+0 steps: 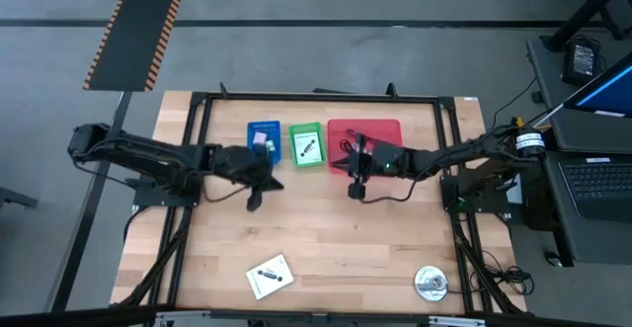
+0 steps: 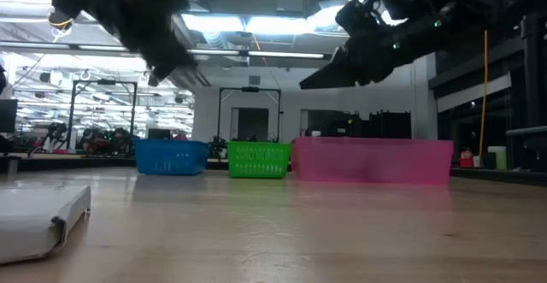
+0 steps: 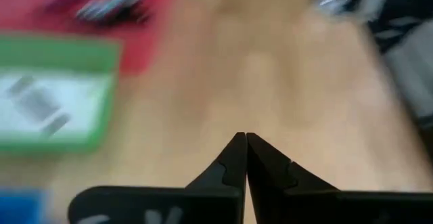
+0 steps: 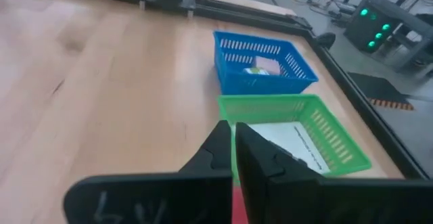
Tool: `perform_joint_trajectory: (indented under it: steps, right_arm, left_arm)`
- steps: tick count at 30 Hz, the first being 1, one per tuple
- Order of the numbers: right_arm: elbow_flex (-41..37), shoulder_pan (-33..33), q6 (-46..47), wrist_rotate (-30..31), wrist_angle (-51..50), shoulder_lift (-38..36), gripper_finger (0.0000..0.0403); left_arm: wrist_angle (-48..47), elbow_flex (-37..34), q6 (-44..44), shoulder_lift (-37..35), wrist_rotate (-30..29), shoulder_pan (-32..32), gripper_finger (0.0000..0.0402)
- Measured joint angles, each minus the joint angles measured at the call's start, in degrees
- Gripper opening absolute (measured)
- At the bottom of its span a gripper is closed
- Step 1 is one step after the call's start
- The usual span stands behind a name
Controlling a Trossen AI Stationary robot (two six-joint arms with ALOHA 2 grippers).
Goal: Pick and place items into bin
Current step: Put the card reader box into the green bin
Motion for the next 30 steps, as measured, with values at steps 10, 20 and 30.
perform_joint_trajectory:
  steps: [10, 20, 30]
  right_arm:
    - [3.73, 13.04, 8.02, 6.48, -6.73, 0.0, 0.0005]
    - [8.2, 26.74, 20.91, 22.0, -6.81, 3.66, 0.0001]
    - [32.5, 29.57, 26.71, 21.66, -23.45, 22.89, 0.0002]
  left_arm:
    - [11.25, -0.6, -1.22, 1.02, -9.51, -19.64, 0.0002]
    - [6.09, 2.44, -11.13, 9.01, -16.25, -33.32, 0.0003]
    - [-22.29, 15.98, -23.19, 16.55, -16.43, -41.8, 0.0003]
